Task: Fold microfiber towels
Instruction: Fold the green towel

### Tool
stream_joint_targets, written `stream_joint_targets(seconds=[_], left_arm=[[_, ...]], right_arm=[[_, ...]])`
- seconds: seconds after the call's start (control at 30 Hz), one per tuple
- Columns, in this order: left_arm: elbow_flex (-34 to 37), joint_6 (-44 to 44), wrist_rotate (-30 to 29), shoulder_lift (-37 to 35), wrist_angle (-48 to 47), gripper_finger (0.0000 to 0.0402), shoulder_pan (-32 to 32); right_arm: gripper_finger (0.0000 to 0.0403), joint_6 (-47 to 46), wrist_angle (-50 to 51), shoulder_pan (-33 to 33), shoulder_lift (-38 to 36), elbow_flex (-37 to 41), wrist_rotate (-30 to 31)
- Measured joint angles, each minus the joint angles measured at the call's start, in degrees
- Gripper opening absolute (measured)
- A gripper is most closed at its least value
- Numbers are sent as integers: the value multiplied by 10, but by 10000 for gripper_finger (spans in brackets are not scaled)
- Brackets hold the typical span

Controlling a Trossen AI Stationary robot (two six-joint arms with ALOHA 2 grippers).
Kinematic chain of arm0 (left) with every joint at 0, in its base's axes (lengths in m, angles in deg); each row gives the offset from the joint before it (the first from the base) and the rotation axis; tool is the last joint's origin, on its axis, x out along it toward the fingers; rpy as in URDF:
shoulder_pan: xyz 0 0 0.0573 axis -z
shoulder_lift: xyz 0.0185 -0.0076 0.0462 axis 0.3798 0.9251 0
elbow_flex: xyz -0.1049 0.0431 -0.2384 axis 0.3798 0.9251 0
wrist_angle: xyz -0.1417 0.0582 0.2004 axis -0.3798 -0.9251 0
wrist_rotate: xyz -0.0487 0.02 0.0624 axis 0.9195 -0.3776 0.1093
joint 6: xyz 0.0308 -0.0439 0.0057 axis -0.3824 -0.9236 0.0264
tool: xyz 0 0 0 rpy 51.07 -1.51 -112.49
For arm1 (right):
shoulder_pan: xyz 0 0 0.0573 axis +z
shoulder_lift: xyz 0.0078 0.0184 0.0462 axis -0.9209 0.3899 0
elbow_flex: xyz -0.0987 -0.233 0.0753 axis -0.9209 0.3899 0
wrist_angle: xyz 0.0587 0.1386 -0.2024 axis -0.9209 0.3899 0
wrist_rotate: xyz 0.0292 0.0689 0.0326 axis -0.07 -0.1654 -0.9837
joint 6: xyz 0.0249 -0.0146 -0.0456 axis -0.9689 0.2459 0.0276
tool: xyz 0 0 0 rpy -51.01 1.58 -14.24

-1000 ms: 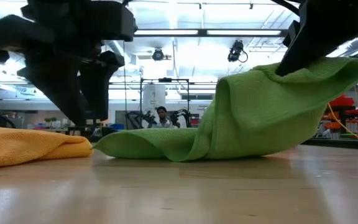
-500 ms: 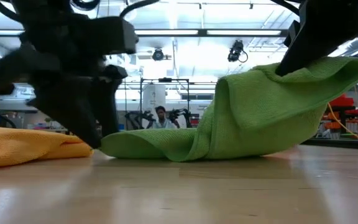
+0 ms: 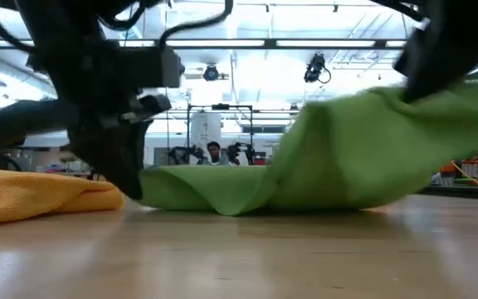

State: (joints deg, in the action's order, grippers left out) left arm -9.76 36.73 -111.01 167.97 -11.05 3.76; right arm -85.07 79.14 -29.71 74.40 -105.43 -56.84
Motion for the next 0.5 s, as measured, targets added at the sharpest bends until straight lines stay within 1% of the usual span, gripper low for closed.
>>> stream_joint_targets(seconds=[0.13,0.27,0.3,0.37,0.5], left_arm=[[-3,6,-1,-16,-2,20,-1],[-15,27,-1,-23,-1,10,-2],[-19,31,-1,-23,0,9,-2],[-26,36,-1,-23,-2,12,-2],[-38,40,-1,-23,-11,28,-2]], right_arm=[[103,-50,11,28,23,0,-45],[151,-106,55,47,23,0,-74],[162,-115,64,50,21,0,-71],[181,-119,51,53,21,0,-43],[209,-70,17,53,24,0,10]])
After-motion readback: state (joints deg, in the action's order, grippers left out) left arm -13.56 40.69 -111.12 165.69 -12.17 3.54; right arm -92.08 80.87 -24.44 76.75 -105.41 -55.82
